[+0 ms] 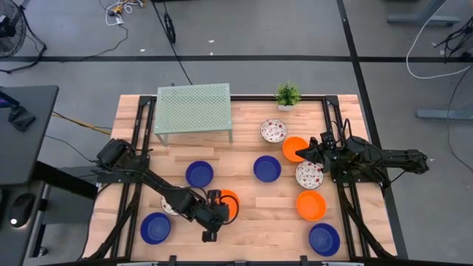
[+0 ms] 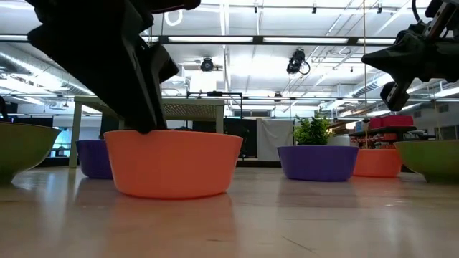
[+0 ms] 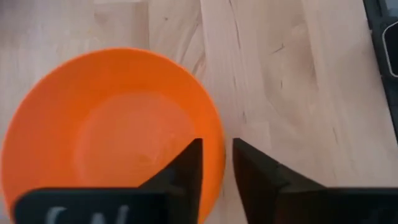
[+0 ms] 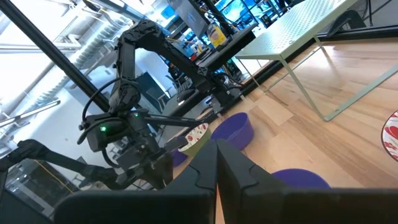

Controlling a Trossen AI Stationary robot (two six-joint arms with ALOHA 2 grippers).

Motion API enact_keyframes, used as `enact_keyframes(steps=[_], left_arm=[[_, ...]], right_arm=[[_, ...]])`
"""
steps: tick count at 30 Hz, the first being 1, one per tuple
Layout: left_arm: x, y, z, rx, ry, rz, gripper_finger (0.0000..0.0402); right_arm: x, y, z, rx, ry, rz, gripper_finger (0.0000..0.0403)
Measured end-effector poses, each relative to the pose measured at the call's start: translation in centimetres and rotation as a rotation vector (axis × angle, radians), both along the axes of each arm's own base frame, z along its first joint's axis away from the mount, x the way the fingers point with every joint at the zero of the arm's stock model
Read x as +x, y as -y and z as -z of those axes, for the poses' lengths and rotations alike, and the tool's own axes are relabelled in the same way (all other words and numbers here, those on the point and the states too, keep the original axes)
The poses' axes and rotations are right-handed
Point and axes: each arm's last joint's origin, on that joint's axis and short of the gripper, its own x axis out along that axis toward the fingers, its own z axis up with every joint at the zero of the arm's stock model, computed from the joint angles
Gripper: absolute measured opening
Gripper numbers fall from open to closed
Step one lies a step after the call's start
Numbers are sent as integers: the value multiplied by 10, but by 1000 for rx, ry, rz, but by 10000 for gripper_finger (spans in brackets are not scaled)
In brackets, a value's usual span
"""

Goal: Pick & Place Mini bowls
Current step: Put the orange bowl on the shelf

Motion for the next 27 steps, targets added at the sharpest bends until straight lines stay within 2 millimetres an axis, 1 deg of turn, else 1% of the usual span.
enact_keyframes(steps=[4,8,10,17,24,27], left_arm=[[-3,-2,2,18,-33,0,139],[-4,-2,3,24,-45,0,146],[-4,-2,3,24,-45,0,137],[-3,-2,5,36,-50,12,85],[-3,-2,5,49,-47,22,56],[-3,-3,5,66,-37,13,31]], right_arm=[[0,0,0,0,0,0,7],[0,0,0,0,0,0,6],[0,0,0,0,0,0,7],[0,0,0,0,0,0,7],[0,0,0,0,0,0,7],[0,0,0,0,0,0,7]])
